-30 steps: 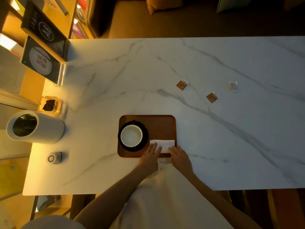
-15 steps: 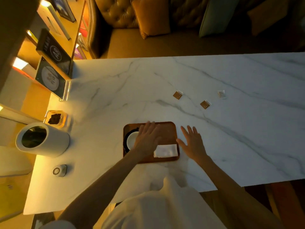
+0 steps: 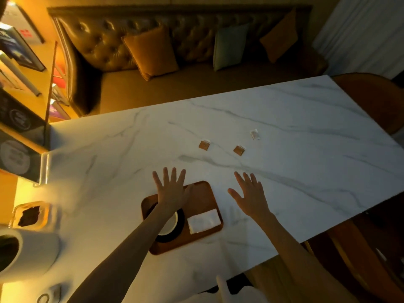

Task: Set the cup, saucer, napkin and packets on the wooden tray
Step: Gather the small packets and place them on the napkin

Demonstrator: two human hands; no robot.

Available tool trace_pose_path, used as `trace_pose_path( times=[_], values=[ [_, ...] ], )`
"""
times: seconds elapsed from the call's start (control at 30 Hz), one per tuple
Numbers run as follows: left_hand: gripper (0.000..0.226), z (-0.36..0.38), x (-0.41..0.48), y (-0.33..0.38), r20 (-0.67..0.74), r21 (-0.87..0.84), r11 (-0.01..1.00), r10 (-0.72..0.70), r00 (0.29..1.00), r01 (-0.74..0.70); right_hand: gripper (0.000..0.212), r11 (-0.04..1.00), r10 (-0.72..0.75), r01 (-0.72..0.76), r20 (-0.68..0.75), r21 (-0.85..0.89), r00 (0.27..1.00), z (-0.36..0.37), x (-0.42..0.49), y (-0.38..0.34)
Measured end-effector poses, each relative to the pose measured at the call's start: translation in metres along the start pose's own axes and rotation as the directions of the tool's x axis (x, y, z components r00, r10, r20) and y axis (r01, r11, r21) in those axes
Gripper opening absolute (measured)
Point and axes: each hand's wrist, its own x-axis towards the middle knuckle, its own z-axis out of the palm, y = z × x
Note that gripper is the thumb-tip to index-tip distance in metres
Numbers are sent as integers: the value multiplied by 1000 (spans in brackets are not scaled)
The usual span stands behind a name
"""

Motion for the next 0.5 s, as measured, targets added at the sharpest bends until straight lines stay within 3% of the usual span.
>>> trace_pose_path(
  times=[0.17, 0.33, 0.5],
  values=[
    [60, -7, 35, 38, 192, -189, 982, 6, 981, 31, 64, 993, 62, -67, 53, 100, 997, -3, 17, 49],
    [53, -9, 95, 88, 197, -221, 973, -19, 980, 63, 57, 977, 111, -125, 89, 175, 990, -27, 85, 108],
    [39, 3, 181, 156, 184, -321, 932, -111, 977, 167, 37, 952, 108, -121, 60, 283, 992, -48, 191, 161]
  ],
)
